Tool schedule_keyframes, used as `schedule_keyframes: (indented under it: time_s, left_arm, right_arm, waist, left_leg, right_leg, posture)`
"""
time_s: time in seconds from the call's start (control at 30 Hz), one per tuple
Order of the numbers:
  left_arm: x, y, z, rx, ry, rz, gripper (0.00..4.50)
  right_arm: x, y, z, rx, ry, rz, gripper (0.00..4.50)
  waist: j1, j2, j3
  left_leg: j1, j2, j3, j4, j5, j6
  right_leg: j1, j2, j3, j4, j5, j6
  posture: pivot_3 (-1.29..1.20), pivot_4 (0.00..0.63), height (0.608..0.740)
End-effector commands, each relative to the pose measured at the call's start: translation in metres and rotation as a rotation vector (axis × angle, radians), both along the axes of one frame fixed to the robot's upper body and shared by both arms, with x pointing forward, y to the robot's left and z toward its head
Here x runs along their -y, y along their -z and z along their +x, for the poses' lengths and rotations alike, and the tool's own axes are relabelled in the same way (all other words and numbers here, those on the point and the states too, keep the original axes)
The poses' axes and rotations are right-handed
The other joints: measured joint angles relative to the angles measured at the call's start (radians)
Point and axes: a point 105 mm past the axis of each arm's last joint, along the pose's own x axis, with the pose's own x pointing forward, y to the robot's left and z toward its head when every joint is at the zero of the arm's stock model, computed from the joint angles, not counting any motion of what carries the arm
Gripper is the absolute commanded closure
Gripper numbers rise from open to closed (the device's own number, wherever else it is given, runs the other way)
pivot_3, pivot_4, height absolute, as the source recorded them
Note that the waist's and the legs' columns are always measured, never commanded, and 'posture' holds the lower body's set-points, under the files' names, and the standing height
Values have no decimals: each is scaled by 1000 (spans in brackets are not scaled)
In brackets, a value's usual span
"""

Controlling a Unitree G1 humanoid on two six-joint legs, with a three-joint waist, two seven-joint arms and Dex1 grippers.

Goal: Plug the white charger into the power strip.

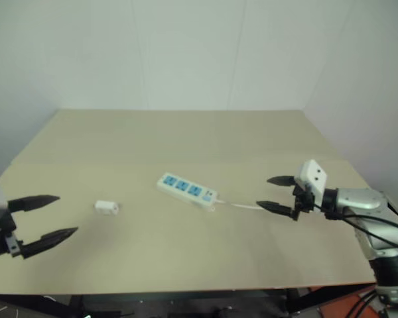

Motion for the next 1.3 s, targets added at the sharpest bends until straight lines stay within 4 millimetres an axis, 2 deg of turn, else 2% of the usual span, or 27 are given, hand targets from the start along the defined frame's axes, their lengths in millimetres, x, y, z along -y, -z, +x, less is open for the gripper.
schedule_keyframes:
  time_s: [0.03, 0.47, 0.57, 0.7, 0.93, 1.1, 1.3]
  left_arm:
    - [4, -5, 0, 24, 14, 11, 0]
    - [5, -5, 1, 28, 16, 7, 0]
    - [5, -5, 2, 30, 18, 6, 0]
    - [8, -8, 5, 37, 34, 3, 0]
    - [10, -8, 7, 36, 46, 0, 0]
    - [11, -8, 5, 35, 44, -2, 0]
    - [11, -8, 3, 36, 40, -3, 0]
  right_arm:
    - [1, -12, -2, 48, -6, -14, 85]
    - [0, -10, -1, 42, -15, -10, 85]
    - [-16, 0, -1, 11, -54, 11, 85]
    - [-52, 17, 8, -17, -103, 85, 85]
    - [-101, 26, 31, -1, -117, 170, 85]
    - [-122, 32, 46, 12, -109, 194, 85]
    - [-141, 44, 52, -20, -151, 192, 85]
  waist:
    - [0, 0, 0]
    - [0, 0, 0]
    - [-1, 0, 0]
    - [-13, -1, 0]
    - [-21, -1, 0]
    - [-21, 0, 0]
    - [-21, 0, 0]
  left_leg:
    - [0, 0, 0, 0, 0, 0]
    - [0, 0, 0, 0, 0, 0]
    - [0, 0, 0, 0, 0, 0]
    - [1, 0, -1, 0, 0, 0]
    - [0, 0, -1, 0, 0, 0]
    - [0, 0, -1, 0, 0, 0]
    - [-1, 1, -1, 0, 0, 0]
  right_leg:
    - [0, 0, 0, 0, 0, 0]
    - [0, 0, 0, 0, 0, 0]
    - [0, 0, 0, 0, 0, 0]
    - [0, 1, 0, 1, 0, 0]
    - [0, 1, 0, 2, 2, 2]
    - [0, 1, 0, 2, 1, 1]
    - [0, 1, -1, 2, 1, 1]
  posture:
    - [0, 150, 740]
    - [0, 150, 740]
    - [0, 150, 740]
    - [0, 150, 740]
    - [0, 150, 740]
    - [0, 150, 740]
    - [0, 150, 740]
